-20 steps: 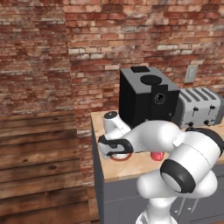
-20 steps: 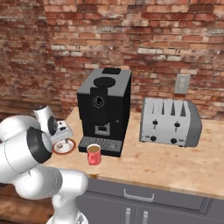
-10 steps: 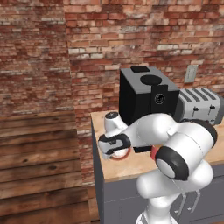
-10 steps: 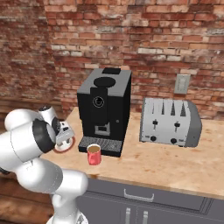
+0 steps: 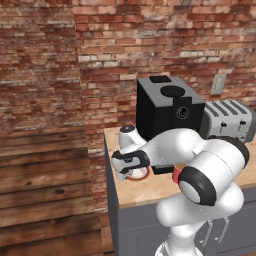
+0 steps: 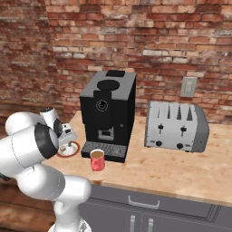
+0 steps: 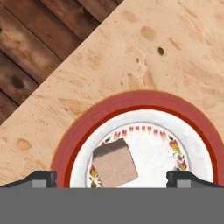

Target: Take a sugar cube from the saucer and place it inside the coffee. Then, grab milk from the fridge and place it next to the coffee on the counter to sweeten the coffee.

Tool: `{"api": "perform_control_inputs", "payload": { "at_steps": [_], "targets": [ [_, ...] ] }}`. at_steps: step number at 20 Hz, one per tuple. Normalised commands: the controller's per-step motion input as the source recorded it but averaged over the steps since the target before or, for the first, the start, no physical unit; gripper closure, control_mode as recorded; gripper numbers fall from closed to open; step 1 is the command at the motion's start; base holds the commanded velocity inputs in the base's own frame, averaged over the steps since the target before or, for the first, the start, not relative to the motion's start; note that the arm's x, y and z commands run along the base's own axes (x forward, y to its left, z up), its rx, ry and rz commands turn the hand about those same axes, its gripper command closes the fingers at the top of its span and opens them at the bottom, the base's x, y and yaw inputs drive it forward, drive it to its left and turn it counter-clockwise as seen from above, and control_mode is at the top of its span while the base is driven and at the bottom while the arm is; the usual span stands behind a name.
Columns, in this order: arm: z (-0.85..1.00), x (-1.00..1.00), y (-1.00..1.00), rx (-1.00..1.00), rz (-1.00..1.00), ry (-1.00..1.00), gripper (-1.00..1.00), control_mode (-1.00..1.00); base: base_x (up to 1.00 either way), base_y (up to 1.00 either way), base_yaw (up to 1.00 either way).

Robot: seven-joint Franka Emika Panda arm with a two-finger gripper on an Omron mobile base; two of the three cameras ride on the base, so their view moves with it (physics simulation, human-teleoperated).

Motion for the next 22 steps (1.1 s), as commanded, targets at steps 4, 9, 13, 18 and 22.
{"api": "perform_control_inputs", "payload": {
  "at_steps": [4, 9, 13, 18, 22],
  "targets": [
    [-0.17, 0.0, 0.05, 0.01, 0.02, 0.0, -1.0, -1.0, 0.0, 0.0, 0.0],
    [-0.41, 0.01, 0.0, 0.0, 0.01, 0.03, -1.0, -1.0, 0.0, 0.0, 0.0],
    [-0.38, 0.05, 0.01, 0.0, 0.01, 0.09, -1.0, -1.0, 0.0, 0.0, 0.0],
    [-0.18, 0.0, 0.03, 0.0, 0.03, 0.03, 1.0, -1.0, 0.0, 0.0, 0.0],
    [0.0, 0.0, 0.09, 0.01, 0.04, 0.0, 1.0, -1.0, 0.0, 0.0, 0.0]
  ]
}}
